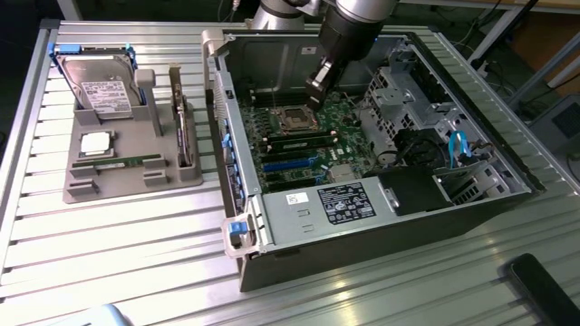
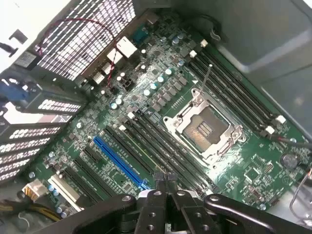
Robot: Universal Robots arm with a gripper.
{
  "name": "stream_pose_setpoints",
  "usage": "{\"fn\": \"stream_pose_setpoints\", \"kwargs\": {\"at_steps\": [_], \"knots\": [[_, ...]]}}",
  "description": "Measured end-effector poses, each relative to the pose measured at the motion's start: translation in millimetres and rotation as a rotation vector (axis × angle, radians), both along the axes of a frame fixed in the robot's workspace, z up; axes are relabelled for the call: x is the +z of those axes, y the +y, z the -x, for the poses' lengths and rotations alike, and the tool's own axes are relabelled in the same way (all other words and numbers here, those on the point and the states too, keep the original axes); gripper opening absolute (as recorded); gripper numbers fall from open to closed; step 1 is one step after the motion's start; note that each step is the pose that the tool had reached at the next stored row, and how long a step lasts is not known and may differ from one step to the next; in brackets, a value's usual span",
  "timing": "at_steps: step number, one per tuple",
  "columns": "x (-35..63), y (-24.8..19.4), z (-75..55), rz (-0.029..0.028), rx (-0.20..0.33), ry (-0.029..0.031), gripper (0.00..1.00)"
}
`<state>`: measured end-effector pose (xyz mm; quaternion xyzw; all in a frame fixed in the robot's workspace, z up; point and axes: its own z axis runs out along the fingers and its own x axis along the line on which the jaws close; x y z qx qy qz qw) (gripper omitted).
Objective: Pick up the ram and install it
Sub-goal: 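Press down the ram until it locks into place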
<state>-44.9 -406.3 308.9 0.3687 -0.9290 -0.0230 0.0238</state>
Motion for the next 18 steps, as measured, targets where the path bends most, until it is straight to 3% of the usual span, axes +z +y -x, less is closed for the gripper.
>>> {"fn": "stream_pose_setpoints", "kwargs": {"at_steps": [8, 12, 13, 16, 18], "knots": [[-0.1, 0.0, 0.0, 0.0231, -0.085, -0.0001, 0.11], [-0.2, 0.0, 0.0, 0.0512, -0.184, 0.0000, 0.11], [-0.1, 0.0, 0.1, 0.0543, -0.212, 0.0004, 0.11], [-0.4, 0.0, 0.1, 0.0568, -0.329, 0.0034, 0.11], [-0.5, 0.0, 0.1, 0.0581, -0.380, 0.0046, 0.11]]}}
